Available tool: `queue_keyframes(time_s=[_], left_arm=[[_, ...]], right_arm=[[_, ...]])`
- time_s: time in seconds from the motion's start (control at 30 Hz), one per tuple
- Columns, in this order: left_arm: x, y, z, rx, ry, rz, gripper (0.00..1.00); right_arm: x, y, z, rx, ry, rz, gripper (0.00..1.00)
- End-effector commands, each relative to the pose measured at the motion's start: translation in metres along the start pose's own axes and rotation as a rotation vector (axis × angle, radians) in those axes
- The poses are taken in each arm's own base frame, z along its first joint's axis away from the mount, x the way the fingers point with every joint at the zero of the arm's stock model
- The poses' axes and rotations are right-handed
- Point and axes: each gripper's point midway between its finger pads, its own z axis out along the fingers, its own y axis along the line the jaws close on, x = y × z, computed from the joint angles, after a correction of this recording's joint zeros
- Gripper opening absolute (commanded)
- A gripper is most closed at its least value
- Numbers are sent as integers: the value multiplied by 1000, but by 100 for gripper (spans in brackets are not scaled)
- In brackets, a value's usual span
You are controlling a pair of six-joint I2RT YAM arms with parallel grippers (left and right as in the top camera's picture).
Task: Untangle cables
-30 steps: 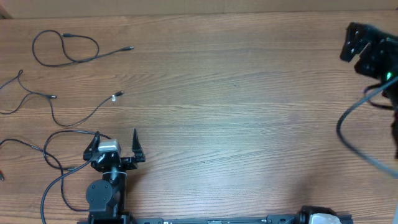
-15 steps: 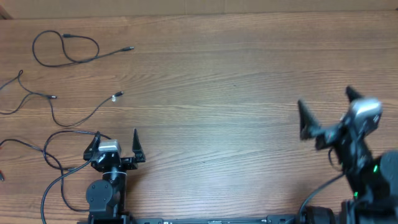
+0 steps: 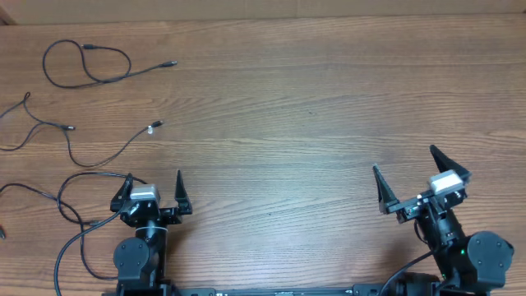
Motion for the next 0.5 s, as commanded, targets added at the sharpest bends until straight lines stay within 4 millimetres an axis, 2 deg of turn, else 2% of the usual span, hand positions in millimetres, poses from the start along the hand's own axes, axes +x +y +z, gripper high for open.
queue_keyframes(time_s=[0.0,0.47], left_arm=[[-1,1,0,-1,-7,1,100],[-1,1,0,-1,-7,1,100]], right_arm=[[16,-8,-1,70,8,120,100],[56,-10,-1,133,-12,219,100]])
